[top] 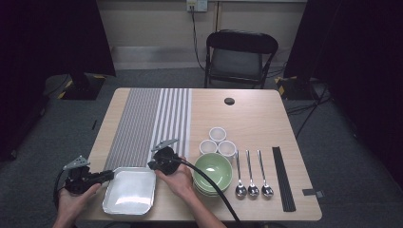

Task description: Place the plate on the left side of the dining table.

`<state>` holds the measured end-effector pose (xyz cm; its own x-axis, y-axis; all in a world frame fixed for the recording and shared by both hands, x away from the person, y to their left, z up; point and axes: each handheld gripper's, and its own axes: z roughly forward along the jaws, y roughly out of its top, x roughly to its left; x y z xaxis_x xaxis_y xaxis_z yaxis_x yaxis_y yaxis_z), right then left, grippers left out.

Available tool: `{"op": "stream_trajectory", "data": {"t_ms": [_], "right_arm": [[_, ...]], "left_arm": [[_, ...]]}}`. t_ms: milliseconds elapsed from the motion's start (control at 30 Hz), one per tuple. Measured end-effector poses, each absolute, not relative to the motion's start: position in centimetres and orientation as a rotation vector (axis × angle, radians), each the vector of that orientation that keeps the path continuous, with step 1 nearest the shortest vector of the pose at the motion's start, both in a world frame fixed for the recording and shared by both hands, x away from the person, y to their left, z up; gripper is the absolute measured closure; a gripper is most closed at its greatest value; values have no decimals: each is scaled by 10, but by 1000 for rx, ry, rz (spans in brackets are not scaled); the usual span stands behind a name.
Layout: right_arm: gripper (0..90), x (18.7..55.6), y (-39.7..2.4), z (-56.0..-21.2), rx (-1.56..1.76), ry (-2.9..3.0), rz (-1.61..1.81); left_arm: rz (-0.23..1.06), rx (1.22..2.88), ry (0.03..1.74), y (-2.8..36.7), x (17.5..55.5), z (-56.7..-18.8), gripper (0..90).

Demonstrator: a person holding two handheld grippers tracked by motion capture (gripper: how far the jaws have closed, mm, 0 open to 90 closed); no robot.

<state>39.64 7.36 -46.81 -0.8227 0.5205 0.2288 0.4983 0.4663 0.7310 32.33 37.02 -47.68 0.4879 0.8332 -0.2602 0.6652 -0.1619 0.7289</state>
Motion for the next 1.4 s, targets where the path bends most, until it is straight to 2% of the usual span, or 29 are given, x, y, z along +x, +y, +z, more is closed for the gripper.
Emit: {"op": "stream_trajectory", "data": {"t_ms": [233, 400, 867, 1033, 1300, 1400], "right_arm": [[900, 397, 73, -469, 941, 2661, 1317], [852, 396, 73, -470, 960, 2667, 1315], [883, 393, 73, -472, 937, 2666, 1315], [884, 392, 73, -471, 931, 2659, 1309], [900, 392, 72, -470, 934, 2631, 1347], [900, 393, 74, -468, 921, 2679, 1325]], "left_arm": [[240, 1893, 1252, 369, 324, -477, 799], [233, 1888, 1258, 370, 324, -477, 799], [231, 1879, 1262, 371, 324, -477, 811], [218, 1835, 1254, 376, 325, -476, 866], [208, 1830, 1278, 373, 326, -478, 825], [224, 1832, 1282, 373, 327, -477, 852]]}}
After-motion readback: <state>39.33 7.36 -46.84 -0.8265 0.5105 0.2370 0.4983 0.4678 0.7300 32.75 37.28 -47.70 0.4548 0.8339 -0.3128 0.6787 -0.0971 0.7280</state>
